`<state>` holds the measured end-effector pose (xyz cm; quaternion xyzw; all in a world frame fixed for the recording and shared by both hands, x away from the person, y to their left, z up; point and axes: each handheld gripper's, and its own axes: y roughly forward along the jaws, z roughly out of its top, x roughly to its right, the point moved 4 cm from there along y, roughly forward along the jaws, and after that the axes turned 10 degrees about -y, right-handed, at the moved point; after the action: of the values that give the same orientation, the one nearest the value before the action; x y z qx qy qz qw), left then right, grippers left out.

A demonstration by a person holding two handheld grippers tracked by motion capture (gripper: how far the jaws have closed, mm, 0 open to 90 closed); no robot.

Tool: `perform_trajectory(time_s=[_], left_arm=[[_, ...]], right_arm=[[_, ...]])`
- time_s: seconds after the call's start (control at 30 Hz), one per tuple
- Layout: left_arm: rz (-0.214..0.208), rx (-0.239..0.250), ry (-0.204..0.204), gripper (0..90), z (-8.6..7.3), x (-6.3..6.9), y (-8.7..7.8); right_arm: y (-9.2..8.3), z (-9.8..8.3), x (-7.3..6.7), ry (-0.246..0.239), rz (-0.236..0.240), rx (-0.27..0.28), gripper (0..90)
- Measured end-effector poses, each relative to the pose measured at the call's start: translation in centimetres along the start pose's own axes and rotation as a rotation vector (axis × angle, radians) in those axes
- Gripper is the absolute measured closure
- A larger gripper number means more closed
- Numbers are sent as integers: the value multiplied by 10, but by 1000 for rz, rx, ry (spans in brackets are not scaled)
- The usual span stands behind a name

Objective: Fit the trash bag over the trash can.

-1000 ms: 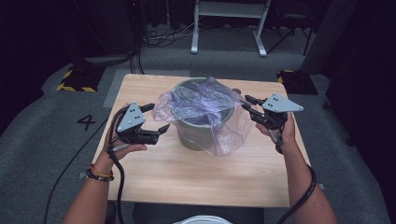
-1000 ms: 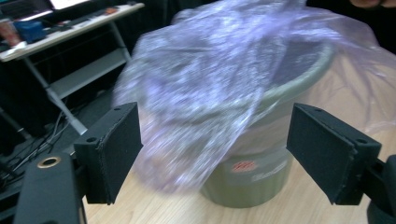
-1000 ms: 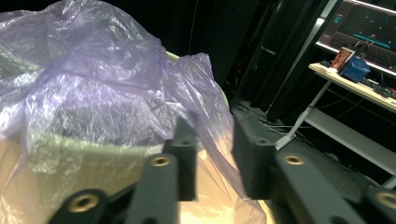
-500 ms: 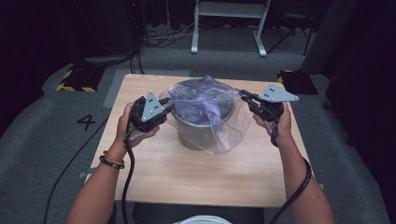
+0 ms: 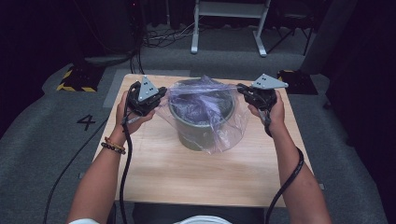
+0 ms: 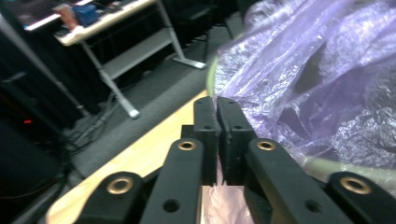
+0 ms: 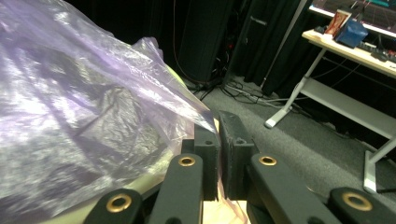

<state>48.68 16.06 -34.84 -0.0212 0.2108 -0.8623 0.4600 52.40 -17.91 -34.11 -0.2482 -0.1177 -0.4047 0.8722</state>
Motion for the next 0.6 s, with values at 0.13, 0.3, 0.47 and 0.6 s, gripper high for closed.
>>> perform_trajectory(time_s=[0.13, 0.3, 0.47, 0.6], left_arm=[[4, -14, 8, 900, -2, -3, 7], [1, -33, -29, 900, -4, -13, 15], [2, -45, -76, 900, -6, -22, 29], [16, -57, -105, 900, -12, -28, 39]], right_arm=[[11, -4, 3, 16, 7, -18, 872], [20, -11, 8, 51, 21, -39, 873], [29, -18, 16, 92, 28, -66, 873], [37, -26, 19, 128, 31, -84, 878]])
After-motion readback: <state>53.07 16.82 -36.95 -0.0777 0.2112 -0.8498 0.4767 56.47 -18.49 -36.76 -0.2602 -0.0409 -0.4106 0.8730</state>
